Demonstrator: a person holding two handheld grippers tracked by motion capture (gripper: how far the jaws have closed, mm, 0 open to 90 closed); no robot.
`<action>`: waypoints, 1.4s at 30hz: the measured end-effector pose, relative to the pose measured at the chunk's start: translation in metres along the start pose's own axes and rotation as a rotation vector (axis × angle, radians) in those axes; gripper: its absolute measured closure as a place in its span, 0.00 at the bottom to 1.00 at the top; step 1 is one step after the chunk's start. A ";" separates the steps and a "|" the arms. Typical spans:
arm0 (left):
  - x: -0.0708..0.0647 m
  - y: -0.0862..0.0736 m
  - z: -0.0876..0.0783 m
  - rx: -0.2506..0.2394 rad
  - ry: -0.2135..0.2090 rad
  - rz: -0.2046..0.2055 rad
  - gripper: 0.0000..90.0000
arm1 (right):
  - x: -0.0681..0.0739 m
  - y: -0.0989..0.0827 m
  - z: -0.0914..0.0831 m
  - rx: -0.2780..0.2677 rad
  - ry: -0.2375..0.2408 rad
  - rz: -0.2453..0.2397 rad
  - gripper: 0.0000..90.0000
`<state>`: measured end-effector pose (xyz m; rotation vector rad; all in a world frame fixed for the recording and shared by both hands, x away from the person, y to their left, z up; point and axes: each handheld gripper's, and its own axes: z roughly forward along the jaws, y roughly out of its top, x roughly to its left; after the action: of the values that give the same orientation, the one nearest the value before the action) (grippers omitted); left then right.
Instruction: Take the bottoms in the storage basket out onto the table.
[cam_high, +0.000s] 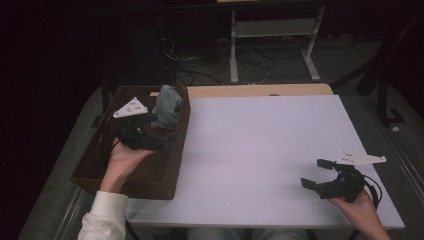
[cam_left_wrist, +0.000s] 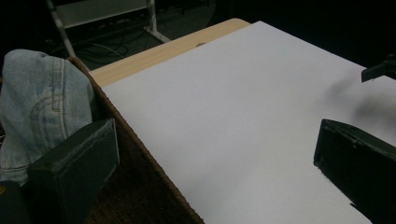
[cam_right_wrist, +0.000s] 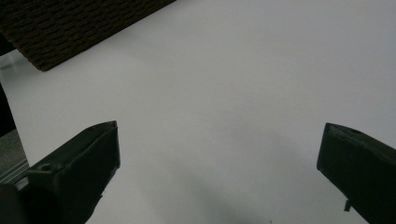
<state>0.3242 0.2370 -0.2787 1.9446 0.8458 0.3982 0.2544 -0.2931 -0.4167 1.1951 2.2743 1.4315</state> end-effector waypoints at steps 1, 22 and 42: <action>0.001 0.001 0.000 0.000 0.001 -0.004 0.00 | 0.000 0.000 0.000 0.001 0.000 -0.001 0.00; 0.029 0.016 0.006 0.006 0.033 -0.039 0.00 | 0.000 0.000 0.000 0.005 0.001 -0.003 0.00; 0.059 0.020 0.016 0.030 0.053 -0.105 0.00 | 0.000 -0.001 0.000 0.009 0.005 -0.002 0.00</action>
<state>0.3835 0.2618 -0.2735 1.9146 0.9890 0.3784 0.2542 -0.2929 -0.4173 1.1923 2.2867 1.4267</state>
